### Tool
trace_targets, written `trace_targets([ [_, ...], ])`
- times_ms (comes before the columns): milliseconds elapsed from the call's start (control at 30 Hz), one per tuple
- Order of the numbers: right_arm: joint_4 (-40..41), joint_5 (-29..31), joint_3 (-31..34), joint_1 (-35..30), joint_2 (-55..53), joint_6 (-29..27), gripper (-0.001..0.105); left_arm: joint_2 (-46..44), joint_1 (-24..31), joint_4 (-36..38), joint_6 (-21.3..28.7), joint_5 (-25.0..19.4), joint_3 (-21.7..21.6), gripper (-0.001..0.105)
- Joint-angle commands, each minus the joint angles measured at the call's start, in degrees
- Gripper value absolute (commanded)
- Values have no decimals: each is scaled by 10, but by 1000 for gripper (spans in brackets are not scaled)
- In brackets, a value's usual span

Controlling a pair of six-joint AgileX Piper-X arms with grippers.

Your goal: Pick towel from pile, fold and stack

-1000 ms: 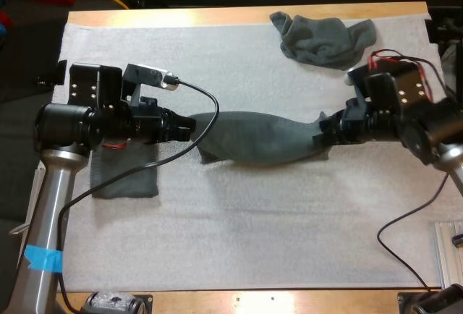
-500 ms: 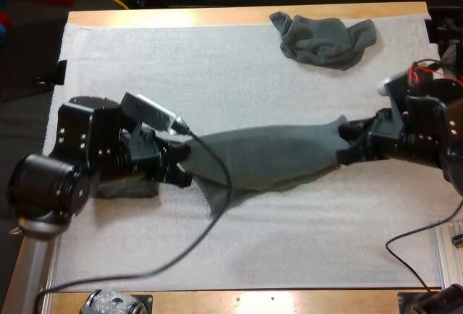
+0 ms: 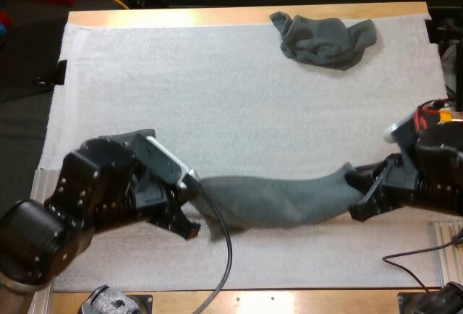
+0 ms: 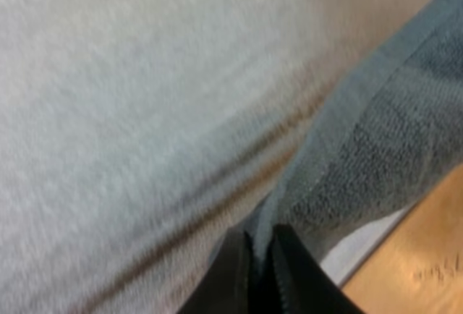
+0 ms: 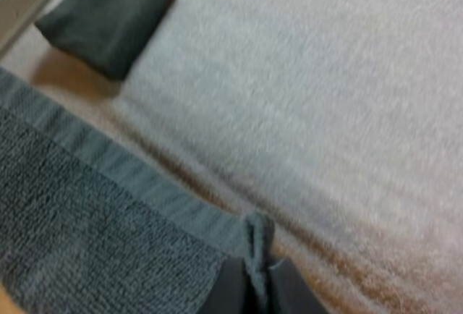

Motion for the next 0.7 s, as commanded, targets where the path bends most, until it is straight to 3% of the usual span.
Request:
trace_targets([
  [0, 15, 15, 1, 15, -9, 10, 1, -5, -16, 7, -16, -21, -3, 0],
  [233, 72, 76, 1, 139, -11, 76, 1, -28, -106, 39, -62, -94, -3, 0],
  [367, 68, 117, 21, 200, -11, 113, 1, -25, -135, 42, -65, -110, 3, 0],
  [533, 9, 176, 97, 239, -11, 128, 1, -12, -138, 28, -63, -169, 64, 0],
  [667, -71, 196, 156, 238, -11, 128, 1, -11, -136, -30, -53, -174, 111, 0],
])
